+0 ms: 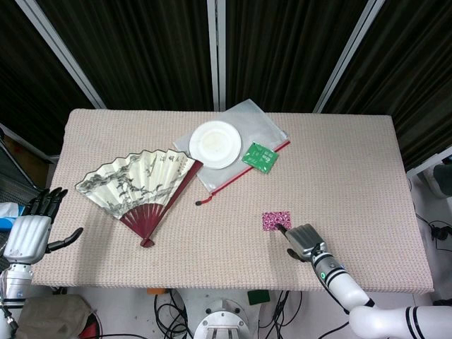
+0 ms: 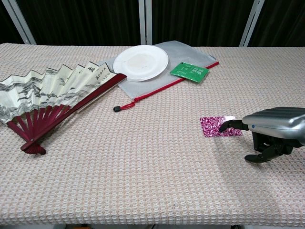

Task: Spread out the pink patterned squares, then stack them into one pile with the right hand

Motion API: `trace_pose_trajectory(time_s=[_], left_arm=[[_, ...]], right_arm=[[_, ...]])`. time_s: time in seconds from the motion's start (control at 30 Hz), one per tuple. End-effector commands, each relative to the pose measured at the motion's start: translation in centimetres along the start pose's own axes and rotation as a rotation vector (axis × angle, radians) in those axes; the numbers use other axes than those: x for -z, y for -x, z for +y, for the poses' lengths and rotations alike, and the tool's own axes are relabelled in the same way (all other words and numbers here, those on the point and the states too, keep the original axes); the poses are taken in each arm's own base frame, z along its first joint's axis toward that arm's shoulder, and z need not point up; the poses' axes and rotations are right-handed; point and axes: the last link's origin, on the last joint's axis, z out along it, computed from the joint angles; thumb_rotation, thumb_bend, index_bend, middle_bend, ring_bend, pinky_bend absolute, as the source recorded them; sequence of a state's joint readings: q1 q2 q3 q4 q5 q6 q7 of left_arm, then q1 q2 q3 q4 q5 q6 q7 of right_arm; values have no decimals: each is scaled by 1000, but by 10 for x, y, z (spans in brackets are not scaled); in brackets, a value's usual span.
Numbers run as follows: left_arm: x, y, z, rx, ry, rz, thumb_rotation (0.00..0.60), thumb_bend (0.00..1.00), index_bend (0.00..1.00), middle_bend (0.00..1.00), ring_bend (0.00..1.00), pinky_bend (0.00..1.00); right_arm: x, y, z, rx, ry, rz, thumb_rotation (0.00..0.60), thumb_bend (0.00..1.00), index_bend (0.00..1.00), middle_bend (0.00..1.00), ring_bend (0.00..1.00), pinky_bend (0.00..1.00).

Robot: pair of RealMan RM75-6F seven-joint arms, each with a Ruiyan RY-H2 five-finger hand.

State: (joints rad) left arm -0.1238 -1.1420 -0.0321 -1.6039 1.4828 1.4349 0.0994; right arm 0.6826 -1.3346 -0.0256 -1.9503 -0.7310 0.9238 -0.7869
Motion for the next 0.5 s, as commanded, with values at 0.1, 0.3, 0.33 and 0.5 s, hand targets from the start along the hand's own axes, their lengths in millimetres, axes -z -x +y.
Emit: trace_pose_trajectory(time_s=[0.1, 0.3, 0.33, 0.5], left_arm=[[0, -1, 0, -1, 0, 0, 0, 91, 55, 59, 40, 157], [1, 0, 0, -3, -1, -3, 1, 91, 55, 59, 40, 157], [1, 0, 0, -3, -1, -4, 1, 91, 55, 59, 40, 157], [0, 0, 1, -6, 0, -5, 1, 91, 55, 59, 41, 157]], right_arm=[[-1, 0, 3, 6, 19, -25, 600, 1000, 150, 1000, 967, 856], [4, 1, 18, 7, 72, -41, 600, 1000, 155, 1000, 967, 856], [6, 1, 22, 6, 86, -45, 600, 1000, 156, 1000, 967, 856], [13, 4, 42, -7, 144, -61, 600, 1000, 166, 1000, 967, 856]])
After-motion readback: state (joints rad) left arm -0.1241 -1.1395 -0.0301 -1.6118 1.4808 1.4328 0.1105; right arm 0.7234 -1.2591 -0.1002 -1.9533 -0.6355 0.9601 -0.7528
